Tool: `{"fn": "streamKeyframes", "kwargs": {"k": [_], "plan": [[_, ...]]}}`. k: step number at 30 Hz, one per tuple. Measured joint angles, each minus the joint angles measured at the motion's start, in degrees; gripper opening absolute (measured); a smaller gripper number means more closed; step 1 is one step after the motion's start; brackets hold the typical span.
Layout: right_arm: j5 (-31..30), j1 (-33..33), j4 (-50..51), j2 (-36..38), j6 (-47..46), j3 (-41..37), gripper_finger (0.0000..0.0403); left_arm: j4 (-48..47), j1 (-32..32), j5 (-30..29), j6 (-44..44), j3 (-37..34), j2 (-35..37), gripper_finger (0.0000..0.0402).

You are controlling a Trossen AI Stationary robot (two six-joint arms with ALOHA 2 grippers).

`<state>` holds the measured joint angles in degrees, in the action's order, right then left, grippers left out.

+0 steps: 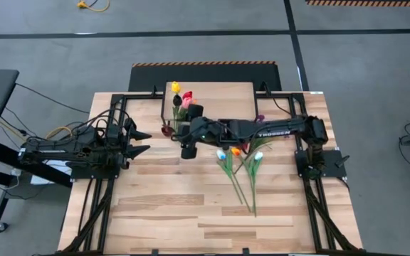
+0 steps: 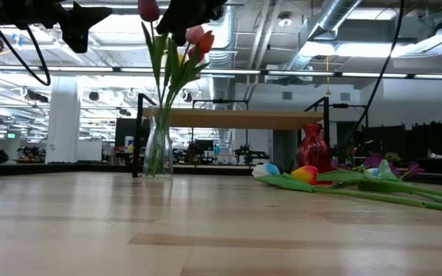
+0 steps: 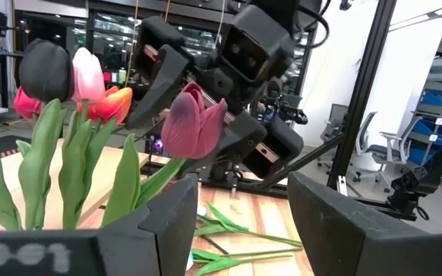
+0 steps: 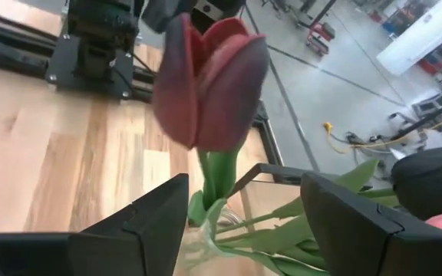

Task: Pick and place flowers into a vace then onto a shelf
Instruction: Put the left white flower into the red vase

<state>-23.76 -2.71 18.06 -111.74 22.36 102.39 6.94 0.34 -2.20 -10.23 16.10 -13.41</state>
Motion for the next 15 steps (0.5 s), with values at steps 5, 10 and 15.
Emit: {"fn": "streamKeyframes", "kwargs": {"k": [5, 10, 15], "plan": [[-4.70, -2.09, 0.16, 0.00, 2.83, 0.00, 0.0245, 0.00, 0.00, 0.00, -0.05, 0.00, 0.00, 0.0192], [-9.52, -4.91, 0.05, 0.00, 5.58, 0.00, 0.0245, 0.00, 0.00, -0.21, -0.07, 0.00, 0.00, 0.0192], [-18.45, -7.87, -0.62, 0.00, 8.00, 0.00, 0.0245, 0.04, 0.00, -2.88, 0.04, 0.00, 0.02, 0.0192]]}}
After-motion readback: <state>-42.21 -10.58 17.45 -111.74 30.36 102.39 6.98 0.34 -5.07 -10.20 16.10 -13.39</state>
